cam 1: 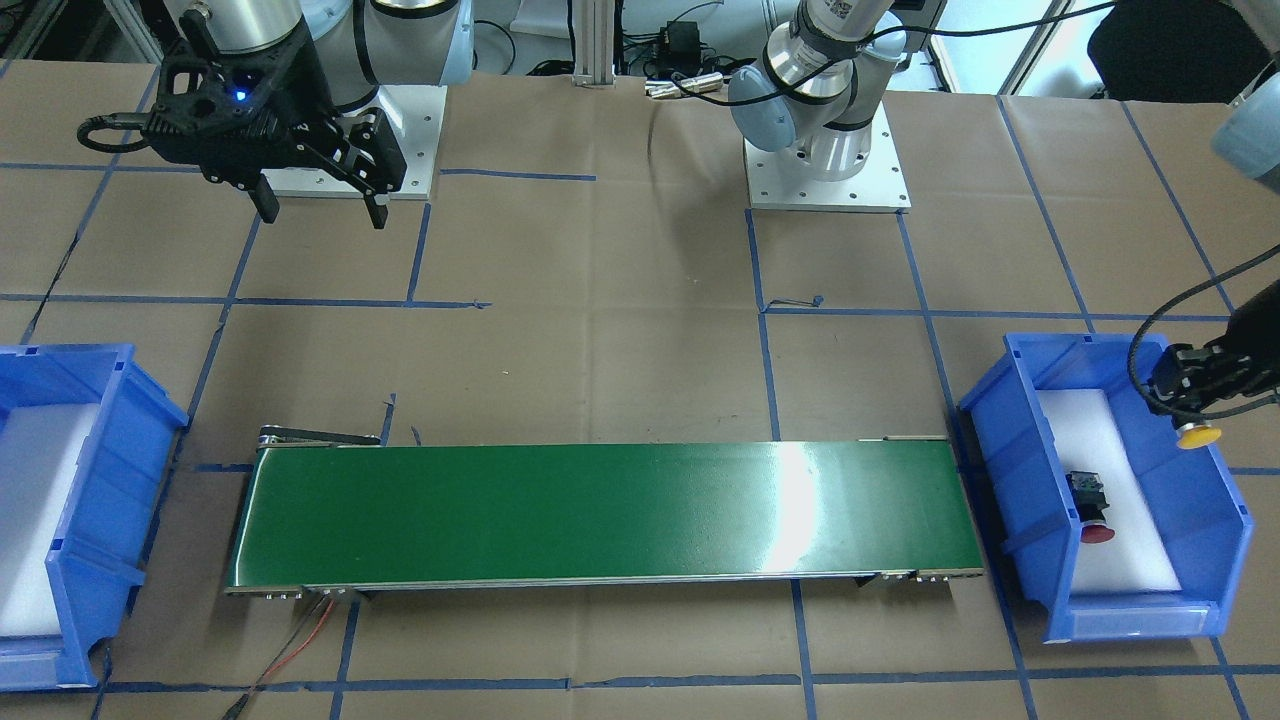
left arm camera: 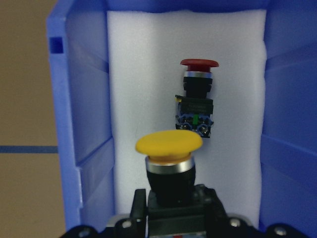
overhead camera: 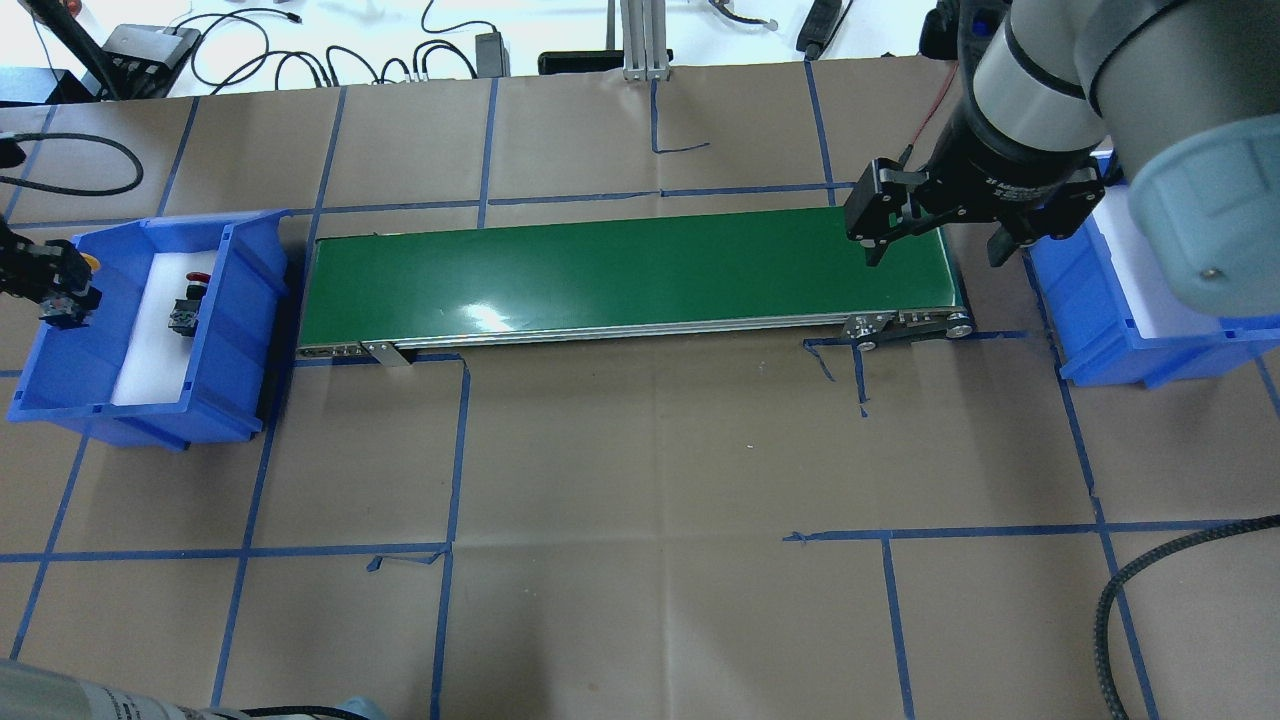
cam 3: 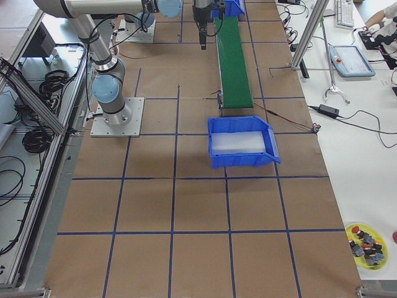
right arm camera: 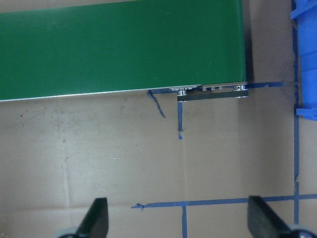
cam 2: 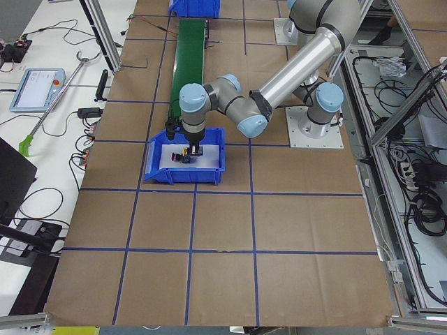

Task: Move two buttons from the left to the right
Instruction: 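Lift the yellow-capped button and carry it over the conveyor's near end, then lower the button onto the belt and open the left gripper, then return the left gripper to the bin and grasp the red-capped button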

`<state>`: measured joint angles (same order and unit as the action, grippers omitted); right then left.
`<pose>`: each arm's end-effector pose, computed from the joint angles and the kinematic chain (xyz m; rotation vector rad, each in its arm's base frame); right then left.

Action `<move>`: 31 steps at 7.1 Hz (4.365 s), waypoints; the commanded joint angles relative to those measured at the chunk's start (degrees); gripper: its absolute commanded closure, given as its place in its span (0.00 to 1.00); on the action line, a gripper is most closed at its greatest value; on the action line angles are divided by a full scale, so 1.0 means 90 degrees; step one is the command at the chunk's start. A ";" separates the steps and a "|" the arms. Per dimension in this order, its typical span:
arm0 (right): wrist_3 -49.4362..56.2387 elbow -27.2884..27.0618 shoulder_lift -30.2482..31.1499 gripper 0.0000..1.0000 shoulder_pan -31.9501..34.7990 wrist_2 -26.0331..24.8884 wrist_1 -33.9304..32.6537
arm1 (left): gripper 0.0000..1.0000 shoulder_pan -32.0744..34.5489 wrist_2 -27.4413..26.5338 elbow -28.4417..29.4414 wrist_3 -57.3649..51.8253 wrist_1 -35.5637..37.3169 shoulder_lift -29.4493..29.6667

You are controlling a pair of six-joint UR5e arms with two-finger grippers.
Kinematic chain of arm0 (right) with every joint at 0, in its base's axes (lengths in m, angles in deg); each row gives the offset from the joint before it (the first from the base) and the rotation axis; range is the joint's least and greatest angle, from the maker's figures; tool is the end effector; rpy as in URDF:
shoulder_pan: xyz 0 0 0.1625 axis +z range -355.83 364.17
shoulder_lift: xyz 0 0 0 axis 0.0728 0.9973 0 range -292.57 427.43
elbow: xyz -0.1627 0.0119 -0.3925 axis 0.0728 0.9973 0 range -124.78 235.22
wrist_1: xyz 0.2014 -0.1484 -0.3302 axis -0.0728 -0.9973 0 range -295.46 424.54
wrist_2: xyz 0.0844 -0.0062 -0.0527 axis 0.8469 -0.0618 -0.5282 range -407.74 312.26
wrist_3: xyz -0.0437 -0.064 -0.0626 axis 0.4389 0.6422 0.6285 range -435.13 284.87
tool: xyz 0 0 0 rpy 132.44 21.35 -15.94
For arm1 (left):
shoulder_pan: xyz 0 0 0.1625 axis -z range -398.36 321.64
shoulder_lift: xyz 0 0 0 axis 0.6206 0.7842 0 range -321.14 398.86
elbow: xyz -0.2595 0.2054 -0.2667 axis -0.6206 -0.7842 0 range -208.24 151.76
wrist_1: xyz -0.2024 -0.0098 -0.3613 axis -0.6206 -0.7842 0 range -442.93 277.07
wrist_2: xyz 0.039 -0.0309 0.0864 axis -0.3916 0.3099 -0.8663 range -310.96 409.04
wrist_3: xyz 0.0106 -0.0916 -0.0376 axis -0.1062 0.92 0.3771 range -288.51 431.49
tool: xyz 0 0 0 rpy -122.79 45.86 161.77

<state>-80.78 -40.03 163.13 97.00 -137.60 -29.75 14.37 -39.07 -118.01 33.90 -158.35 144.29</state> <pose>0.1560 -0.4504 0.4974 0.0769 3.1294 -0.1287 0.2488 -0.5523 0.3688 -0.0085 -3.1088 0.0181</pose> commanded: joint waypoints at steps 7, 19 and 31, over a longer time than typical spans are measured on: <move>0.0003 0.0124 -0.0076 0.00 0.0008 0.0042 0.0037 | 0.84 0.2526 -0.0024 0.1391 0.2406 -0.1239 0.0483; 0.0003 0.0222 -0.0115 0.00 -0.0012 0.0033 0.0066 | 0.01 0.2852 0.0054 -0.0866 0.2605 0.1583 0.0699; 0.0003 0.0222 -0.0115 0.00 0.0008 0.0033 0.0066 | 0.00 0.0687 0.0005 0.2337 0.0448 -0.1718 0.1029</move>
<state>-80.76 -38.05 162.09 97.02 -137.36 -29.13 24.24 -39.13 -97.31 40.04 -173.81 151.84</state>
